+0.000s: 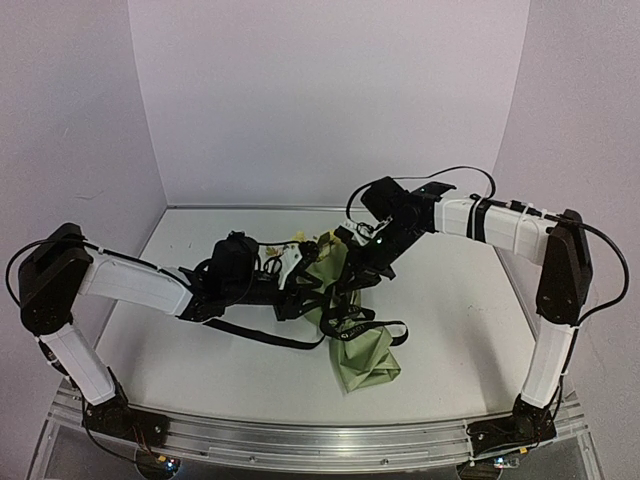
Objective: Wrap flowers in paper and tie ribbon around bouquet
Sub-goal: Cross the half-tied ribbon over the folded bouquet.
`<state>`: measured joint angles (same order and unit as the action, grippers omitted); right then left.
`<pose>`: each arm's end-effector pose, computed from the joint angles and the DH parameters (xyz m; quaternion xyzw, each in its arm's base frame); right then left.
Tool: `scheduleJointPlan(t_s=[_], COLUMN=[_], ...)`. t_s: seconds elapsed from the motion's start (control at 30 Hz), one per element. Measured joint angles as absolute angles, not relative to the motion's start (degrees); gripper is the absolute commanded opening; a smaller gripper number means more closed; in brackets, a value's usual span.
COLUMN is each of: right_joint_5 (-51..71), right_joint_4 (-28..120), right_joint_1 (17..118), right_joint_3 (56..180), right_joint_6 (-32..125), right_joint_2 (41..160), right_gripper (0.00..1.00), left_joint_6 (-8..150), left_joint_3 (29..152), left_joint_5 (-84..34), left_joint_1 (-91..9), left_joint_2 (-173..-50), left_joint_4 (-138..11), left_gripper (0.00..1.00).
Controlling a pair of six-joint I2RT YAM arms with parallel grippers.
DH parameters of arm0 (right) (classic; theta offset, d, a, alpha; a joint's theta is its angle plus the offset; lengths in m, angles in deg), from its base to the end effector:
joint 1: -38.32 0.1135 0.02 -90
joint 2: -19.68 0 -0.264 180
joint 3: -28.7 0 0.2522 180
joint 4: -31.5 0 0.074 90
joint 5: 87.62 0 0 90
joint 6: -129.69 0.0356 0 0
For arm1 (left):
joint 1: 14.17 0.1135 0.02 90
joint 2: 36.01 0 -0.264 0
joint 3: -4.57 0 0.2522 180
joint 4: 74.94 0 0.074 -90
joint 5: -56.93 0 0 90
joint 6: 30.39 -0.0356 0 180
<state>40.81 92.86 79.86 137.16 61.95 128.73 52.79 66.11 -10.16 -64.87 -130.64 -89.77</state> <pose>0.2894 0.2860 0.2705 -0.2320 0.8898 0.3920 0.0256 0.2135 -0.2827 0.2055 0.4841 0.6402 -0.3638 0.4726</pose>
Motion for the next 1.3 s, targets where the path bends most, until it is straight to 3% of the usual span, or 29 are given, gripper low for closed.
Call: scheduleJointPlan(t_s=[0.3,0.53,0.63,0.73,0.9,1.03,1.13,1.23,1.3], right_joint_5=[40.8,40.8,40.7,40.6,40.6,40.3,39.6,38.3,36.9], right_joint_4=[92.6,92.5,92.5,92.5,92.5,92.5,92.5,92.2,92.0], right_joint_1=[79.9,79.9,80.0,80.1,80.2,80.4,80.5,80.5,80.5], right_joint_3=[137.2,137.2,137.2,137.2,137.2,137.2,137.2,136.0,133.9], right_joint_6=[61.9,61.9,61.7,61.5,61.2,61.0,60.8,59.8,58.9], right_joint_2=[128.7,128.7,128.7,128.7,128.7,128.7,128.7,127.6,125.9], right_gripper=[0.0,0.0,0.0,0.0,0.0,0.0,0.16,0.38,0.45], left_joint_6=[52.1,51.9,51.9,51.8,52.1,52.1,52.1,52.6,53.3], left_joint_3=[70.1,72.0,72.7,72.7,72.7,72.7,72.7,72.6,71.8], left_joint_5=[-7.4,-7.0,-7.0,-7.2,-7.2,-7.1,-7.1,-7.5,-8.2], left_joint_1=[-64.9,-64.9,-64.9,-64.9,-64.9,-64.9,-64.9,-64.9,-64.9], left_joint_2=[-134.8,-137.1,-137.9,-138.3,-138.3,-138.5,-138.6,-138.6,-138.5], left_joint_4=[-89.6,-89.6,-89.2,-89.1,-89.3,-89.3,-89.3,-90.2,-91.9], left_gripper=[0.42,0.33,0.41,0.41,0.28,0.04,0.0,0.0,0.0])
